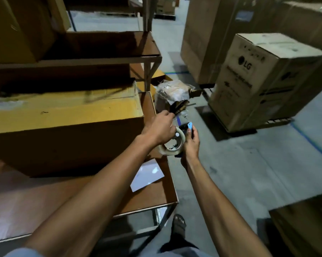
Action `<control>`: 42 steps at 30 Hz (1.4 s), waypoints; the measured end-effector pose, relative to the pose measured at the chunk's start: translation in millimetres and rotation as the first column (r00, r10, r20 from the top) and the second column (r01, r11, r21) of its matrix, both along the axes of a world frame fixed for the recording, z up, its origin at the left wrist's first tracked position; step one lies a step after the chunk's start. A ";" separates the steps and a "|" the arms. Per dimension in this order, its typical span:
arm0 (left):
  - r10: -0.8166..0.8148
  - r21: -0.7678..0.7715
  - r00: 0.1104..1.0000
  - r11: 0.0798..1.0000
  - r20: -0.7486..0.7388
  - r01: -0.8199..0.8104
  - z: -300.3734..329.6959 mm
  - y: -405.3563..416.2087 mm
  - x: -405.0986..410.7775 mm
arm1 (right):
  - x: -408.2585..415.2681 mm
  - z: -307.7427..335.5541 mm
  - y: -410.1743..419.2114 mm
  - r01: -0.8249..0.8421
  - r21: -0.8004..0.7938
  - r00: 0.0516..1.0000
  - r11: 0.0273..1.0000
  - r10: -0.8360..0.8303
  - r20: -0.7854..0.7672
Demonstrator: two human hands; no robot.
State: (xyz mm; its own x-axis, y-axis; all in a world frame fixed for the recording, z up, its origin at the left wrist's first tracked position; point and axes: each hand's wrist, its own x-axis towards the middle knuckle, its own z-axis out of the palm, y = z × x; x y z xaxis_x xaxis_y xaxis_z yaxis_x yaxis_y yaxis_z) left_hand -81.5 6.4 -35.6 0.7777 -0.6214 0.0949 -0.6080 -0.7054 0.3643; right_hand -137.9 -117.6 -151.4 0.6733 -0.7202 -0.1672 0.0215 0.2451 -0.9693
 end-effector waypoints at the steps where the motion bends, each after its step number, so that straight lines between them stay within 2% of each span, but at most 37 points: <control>1: 0.015 -0.025 0.997 1.000 -0.075 -0.016 -6.0 -1.4 -2.1 | -5.4 1.4 -1.0 0.000 -0.002 1.000 1.000 0.000 0.012; 4: 0.050 -0.110 0.952 0.990 -0.301 -0.087 -21.4 -0.4 -5.1 | -21.3 7.2 2.2 -0.020 0.031 1.000 0.999 0.020 0.011; 7: 0.091 -0.169 0.872 0.966 -0.482 -0.194 -32.3 3.3 -5.0 | -30.7 13.3 2.8 -0.033 0.052 0.998 0.998 0.030 0.052; 10: 0.009 -0.313 0.751 0.906 -0.660 -0.286 -40.2 9.9 -2.7 | -35.7 20.1 1.9 -0.061 0.027 0.997 0.998 0.059 0.058; 12: -0.056 -0.374 0.692 0.871 -0.720 -0.318 -43.0 16.0 -2.7 | -35.9 21.7 3.6 -0.095 -0.023 0.994 0.995 0.096 0.055; 15: -0.118 -0.421 0.648 0.843 -0.753 -0.335 -49.5 22.5 -0.4 | -34.0 20.9 5.2 -0.135 -0.111 0.990 0.985 0.139 0.033; 19: -0.142 -0.428 0.627 0.841 -0.766 -0.332 -56.9 26.1 5.0 | -29.5 18.2 2.0 -0.193 -0.096 0.978 0.977 0.199 0.061; 27: -0.198 -0.449 0.572 0.827 -0.796 -0.338 -66.1 30.9 11.8 | -23.7 12.9 -1.0 -0.202 -0.032 0.976 0.979 0.204 0.077; 33: -0.212 -0.411 0.473 0.833 -0.855 -0.370 -72.4 35.8 12.5 | -23.6 1.4 6.5 -0.199 0.048 0.980 0.979 0.198 0.009; 38: -0.185 -0.372 0.427 0.833 -0.885 -0.410 -92.4 51.0 10.6 | -28.3 -2.6 23.3 -0.232 0.132 0.969 0.964 0.241 -0.055; 42: -0.191 -0.387 0.435 0.818 -0.880 -0.425 -106.6 71.0 6.3 | -28.1 -11.5 40.8 -0.235 0.169 0.964 0.957 0.252 -0.083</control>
